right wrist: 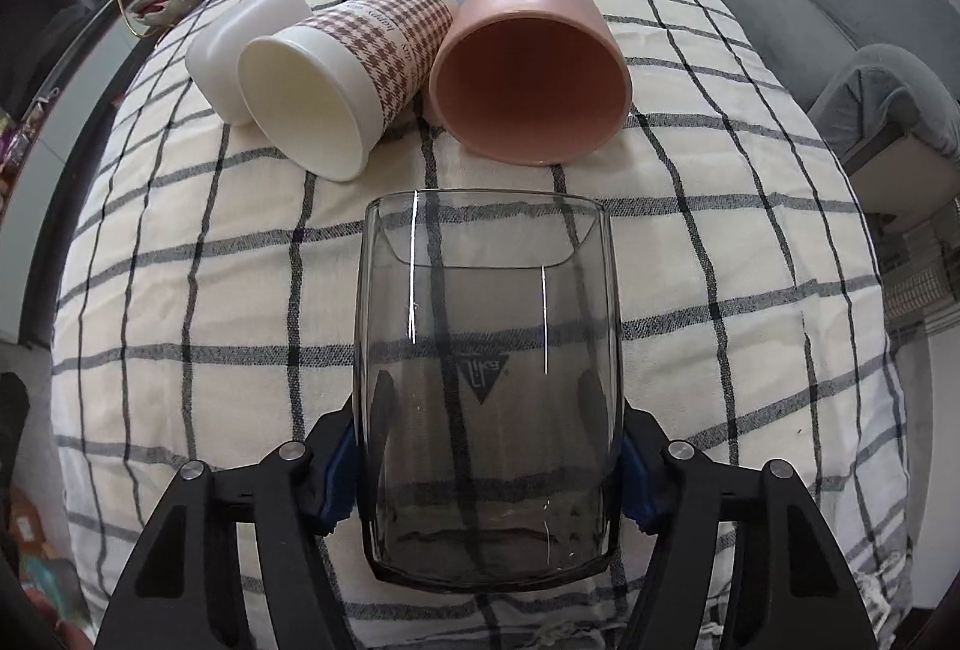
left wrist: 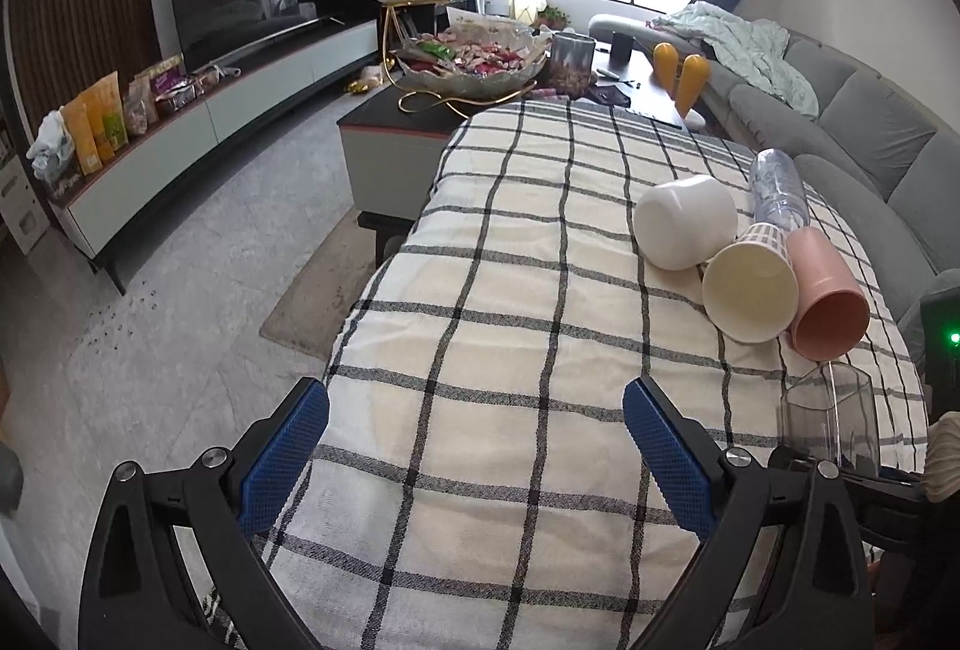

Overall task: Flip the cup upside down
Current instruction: 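Rotate the glass cup in the right gripper so its rim faces down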

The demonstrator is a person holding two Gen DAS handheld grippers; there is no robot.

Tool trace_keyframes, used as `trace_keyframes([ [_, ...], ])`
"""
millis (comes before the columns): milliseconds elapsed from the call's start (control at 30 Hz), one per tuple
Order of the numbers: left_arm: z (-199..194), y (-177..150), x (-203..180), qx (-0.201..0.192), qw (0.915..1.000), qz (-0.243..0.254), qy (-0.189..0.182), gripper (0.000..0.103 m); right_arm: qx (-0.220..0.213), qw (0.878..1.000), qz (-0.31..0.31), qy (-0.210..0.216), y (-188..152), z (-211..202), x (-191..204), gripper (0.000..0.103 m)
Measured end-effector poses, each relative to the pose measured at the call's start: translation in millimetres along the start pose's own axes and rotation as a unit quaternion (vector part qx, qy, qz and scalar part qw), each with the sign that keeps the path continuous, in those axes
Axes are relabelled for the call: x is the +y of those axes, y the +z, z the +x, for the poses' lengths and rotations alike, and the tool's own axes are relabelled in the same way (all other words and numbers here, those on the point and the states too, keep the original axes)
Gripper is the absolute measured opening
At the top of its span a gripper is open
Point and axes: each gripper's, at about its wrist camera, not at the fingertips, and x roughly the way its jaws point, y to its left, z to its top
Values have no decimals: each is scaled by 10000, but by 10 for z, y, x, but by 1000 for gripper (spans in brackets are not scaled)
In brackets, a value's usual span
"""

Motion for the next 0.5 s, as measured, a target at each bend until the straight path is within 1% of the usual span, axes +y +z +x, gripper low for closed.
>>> trace_keyframes([
  [100,-9,10,-22,30,10000,5,-58,100,74,10000,-8,65,7,-4,-20,67],
  [233,-92,51,-79,95,9998,88,-116,100,292,9993,-104,194,18,-70,-63,67],
  [300,-161,82,-106,148,9997,79,-153,100,536,9980,-179,298,44,-136,-91,67],
  [367,-241,121,-136,229,9995,47,-207,100,952,9942,-284,412,99,-200,-118,67],
  [433,-334,159,-168,318,9991,-56,-287,100,1450,9870,-478,493,173,-262,-132,67],
  [500,-437,191,-204,350,9985,-220,-364,100,1787,9797,-805,422,238,-342,-113,67],
])
